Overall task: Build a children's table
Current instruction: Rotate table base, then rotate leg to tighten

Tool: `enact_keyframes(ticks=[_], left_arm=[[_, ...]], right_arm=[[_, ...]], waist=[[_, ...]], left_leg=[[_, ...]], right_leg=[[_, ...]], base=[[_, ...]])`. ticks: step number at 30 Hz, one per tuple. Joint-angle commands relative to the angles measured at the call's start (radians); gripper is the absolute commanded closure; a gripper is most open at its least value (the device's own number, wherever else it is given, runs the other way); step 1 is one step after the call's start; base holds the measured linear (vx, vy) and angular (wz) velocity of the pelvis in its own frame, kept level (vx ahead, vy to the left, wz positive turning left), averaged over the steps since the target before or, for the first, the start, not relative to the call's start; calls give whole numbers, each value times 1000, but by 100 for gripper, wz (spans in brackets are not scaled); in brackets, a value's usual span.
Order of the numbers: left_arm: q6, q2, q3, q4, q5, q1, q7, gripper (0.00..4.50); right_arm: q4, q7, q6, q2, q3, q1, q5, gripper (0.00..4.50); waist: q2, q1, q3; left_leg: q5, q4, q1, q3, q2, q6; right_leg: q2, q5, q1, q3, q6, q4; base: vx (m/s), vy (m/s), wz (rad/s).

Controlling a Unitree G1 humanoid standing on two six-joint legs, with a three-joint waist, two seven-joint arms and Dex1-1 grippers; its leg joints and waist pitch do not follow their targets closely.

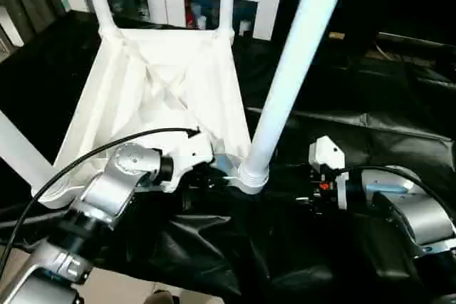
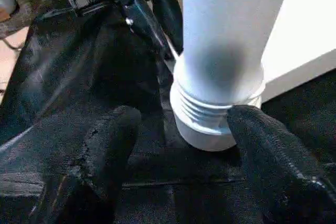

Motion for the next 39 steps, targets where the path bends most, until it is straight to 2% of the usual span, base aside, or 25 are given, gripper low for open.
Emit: enact_keyframes(ticks=[1, 2, 3, 4, 5, 8, 12, 14, 15, 17, 18, 19, 20, 24, 25, 26, 27, 29, 30, 33, 35, 39], left_arm=[[25, 4, -4, -9, -20, 15, -20, 368], [21, 9, -3, -5, -24, 10, -38, 368], [9, 12, -3, 7, -18, 4, -45, 368], [4, 14, -5, 16, -14, 0, -50, 368], [-2, 21, -14, 36, -4, -9, -60, 368], [-5, 44, -38, 50, 20, -11, -77, 368], [8, 67, -53, 36, 35, 4, -90, 368], [6, 89, -57, 26, 48, 18, -96, 383], [-8, 77, -41, 50, 51, 12, -69, 393], [-15, 69, -33, 61, 50, 7, -53, 405], [-10, 65, -26, 57, 45, 6, -43, 414], [6, 61, -17, 45, 28, 0, -49, 427], [7, 59, -8, 41, 13, -9, -54, 439], [4, 60, -8, 43, 14, -4, -56, 449], [13, 59, -7, 35, 8, 2, -63, 449], [13, 62, -10, 28, 7, 9, -70, 449], [12, 64, -12, 24, 6, 13, -74, 449], [-5, 78, -34, 32, 28, 18, -88, 450], [-11, 81, -39, 38, 35, 17, -90, 450], [-13, 81, -39, 42, 37, 17, -92, 450], [-12, 77, -37, 46, 37, 12, -93, 450], [-12, 76, -35, 45, 38, 10, -90, 450]], right_arm=[[-4, 14, -5, -21, -6, -5, 17, 132], [-1, 20, -4, -24, -9, -11, 18, 132], [3, 20, -7, -26, -7, -17, 11, 132], [6, 21, -8, -27, -6, -20, 9, 132], [11, 25, -11, -31, -5, -25, 8, 132], [-1, 35, -21, -46, -5, -24, 4, 132], [-17, 33, -13, -48, -7, -15, 8, 132], [-20, 34, -11, -43, -3, -14, 11, 132], [-3, 32, -17, -30, 4, -22, 9, 132], [5, 30, -18, -24, 5, -26, 10, 132], [2, 29, -15, -24, 6, -26, 11, 132], [-1, 31, -4, -23, 5, -32, 21, 132], [12, 20, -12, -9, 5, -42, 21, 132], [36, -16, -35, 19, 6, -43, 4, 132], [42, -32, -42, 30, 6, -44, -1, 132], [59, -70, -45, 50, 0, -51, -13, 132], [71, -99, -48, 64, -5, -55, -22, 132], [98, -149, -59, 99, -4, -62, -44, 105], [98, -152, -61, 108, 3, -58, -46, 105], [92, -158, -63, 121, 19, -46, -51, 69], [94, -166, -73, 126, 41, -43, -68, 55], [110, -177, -63, 144, 36, -53, -60, 55]], waist=[[16, 5, -70], [4, 1, -68], [4, 3, -69], [4, 2, -68], [21, 5, -69], [10, 3, -70], [11, 2, -73], [-7, 1, -75], [-3, 0, -66], [-1, 0, -68], [-3, 1, -69], [-15, 1, -69], [-13, 4, -63], [-9, 1, -70], [-7, 0, -72], [1, 0, -76], [-1, -1, -75], [7, 0, -80], [5, -1, -81], [6, -2, -81], [8, -3, -75], [8, -3, -73]], left_leg=[[-124, -53, 23, -1, 7, 73], [-127, -52, 21, 2, 5, 70], [-125, -52, 22, 1, 4, 69], [-120, -52, 21, 2, 3, 72], [-124, -51, 24, 0, 2, 70], [-137, -51, 22, 0, 3, 63], [-143, -52, 25, 0, 5, 57], [-122, -50, 22, 0, 5, 66], [-124, -51, 23, 2, 5, 70], [-141, -51, 25, 2, 5, 66], [-143, -51, 25, 1, 6, 64], [-147, -51, 26, 3, 6, 62], [-148, -53, 25, 1, 7, 60], [-143, -53, 25, 0, 6, 47], [-132, -51, 25, 0, 5, 47], [-121, -50, 26, 1, 4, 45], [-119, -50, 25, 1, 2, 45], [-103, -48, 26, 1, 1, 45], [-102, -48, 23, 1, 0, 48], [-102, -48, 25, 0, 1, 50], [-123, -50, 25, 0, 1, 42], [-140, -52, 26, 0, 2, 35]], right_leg=[[-38, -24, 49, 32, -242, -62], [-35, -7, 51, 32, -245, -63], [-36, 0, 52, 33, -247, -61], [-36, 11, 52, 34, -248, -61], [-38, 13, 52, 35, -251, -61], [-37, 13, 57, 34, -256, -60], [-38, -5, 58, 34, -256, -60], [-40, 0, 61, 34, -255, -56], [-38, -14, 53, 35, -250, -61], [-40, -39, 52, 36, -249, -62], [-40, -45, 53, 35, -248, -63], [-40, -58, 53, 35, -244, -64], [-41, -78, 49, 35, -238, -64], [-41, -83, 50, 36, -228, -63], [-41, -56, 51, 36, -230, -60], [-40, -24, 52, 36, -239, -58], [-38, -14, 52, 35, -243, -58], [-37, 36, 55, 35, -257, -52], [-36, 53, 58, 35, -259, -51], [-36, 73, 59, 34, -263, -49], [-35, 51, 57, 34, -262, -52], [-36, 25, 55, 36, -258, -54]], base=[[0, 0, 0], [0, 0, 0], [0, 0, 0], [0, 0, 0], [0, 0, 0], [0, 0, 0], [0, 0, 0], [0, 0, 0], [0, 0, 0], [0, 0, 0], [0, 0, 0], [0, 0, 0], [0, 0, 0], [0, 0, 0], [0, 0, 0], [0, 0, 0], [0, 0, 0], [0, 0, 0], [0, 0, 0], [0, 0, 0], [0, 0, 0], [0, 0, 0]])
